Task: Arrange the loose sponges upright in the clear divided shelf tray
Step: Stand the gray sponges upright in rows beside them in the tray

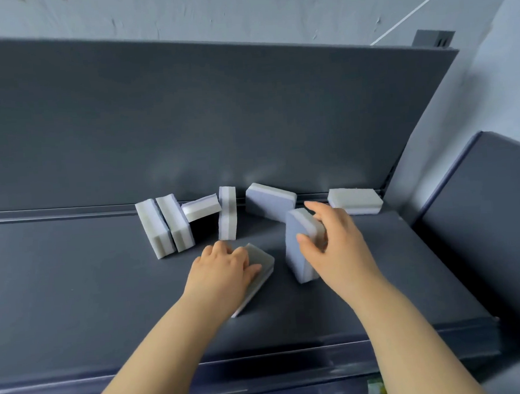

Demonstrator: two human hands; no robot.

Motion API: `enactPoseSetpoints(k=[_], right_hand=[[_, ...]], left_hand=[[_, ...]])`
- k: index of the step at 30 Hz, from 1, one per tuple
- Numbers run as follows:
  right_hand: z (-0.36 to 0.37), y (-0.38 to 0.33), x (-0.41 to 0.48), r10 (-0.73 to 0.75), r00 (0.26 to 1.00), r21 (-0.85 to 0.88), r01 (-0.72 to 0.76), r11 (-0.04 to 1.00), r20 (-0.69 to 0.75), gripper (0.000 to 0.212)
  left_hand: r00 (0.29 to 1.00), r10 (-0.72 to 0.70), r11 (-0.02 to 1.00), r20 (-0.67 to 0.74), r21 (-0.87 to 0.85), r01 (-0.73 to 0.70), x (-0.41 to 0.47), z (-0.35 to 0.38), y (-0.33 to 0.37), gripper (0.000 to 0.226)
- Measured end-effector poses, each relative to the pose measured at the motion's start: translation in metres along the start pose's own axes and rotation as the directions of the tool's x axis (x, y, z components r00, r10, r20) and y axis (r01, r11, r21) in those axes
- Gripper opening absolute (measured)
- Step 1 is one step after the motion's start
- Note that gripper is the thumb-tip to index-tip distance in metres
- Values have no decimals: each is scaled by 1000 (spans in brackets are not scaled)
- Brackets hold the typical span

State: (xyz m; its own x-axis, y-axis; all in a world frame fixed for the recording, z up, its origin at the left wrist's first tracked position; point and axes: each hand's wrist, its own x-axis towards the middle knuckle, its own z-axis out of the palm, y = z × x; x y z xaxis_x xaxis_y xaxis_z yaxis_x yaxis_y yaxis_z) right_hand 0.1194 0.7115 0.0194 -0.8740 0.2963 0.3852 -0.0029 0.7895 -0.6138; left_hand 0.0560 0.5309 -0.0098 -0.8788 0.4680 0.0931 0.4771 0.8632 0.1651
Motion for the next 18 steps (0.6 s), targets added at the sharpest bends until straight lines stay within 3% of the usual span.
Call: enactPoseSetpoints(k=[4,7,14,18], right_hand=[[-2,-7,3,-43,994,-115,55,992,101,42],[-1,-9,7,-36,978,-83,53,995,203,37],[-13,-10,13,27,899,-98,18,995,438,62],[-19,-11,11,-12,917,-186,93,978,399,60]], left_hand=[[994,2,989,109,-150,15,9,-6,0,30],[981,24,985,192,-172,10,15,-16,2,52],[928,39,968,371,-244,57,29,-24,7,81],[930,48,959,365,-277,59,34,-31,8,83]])
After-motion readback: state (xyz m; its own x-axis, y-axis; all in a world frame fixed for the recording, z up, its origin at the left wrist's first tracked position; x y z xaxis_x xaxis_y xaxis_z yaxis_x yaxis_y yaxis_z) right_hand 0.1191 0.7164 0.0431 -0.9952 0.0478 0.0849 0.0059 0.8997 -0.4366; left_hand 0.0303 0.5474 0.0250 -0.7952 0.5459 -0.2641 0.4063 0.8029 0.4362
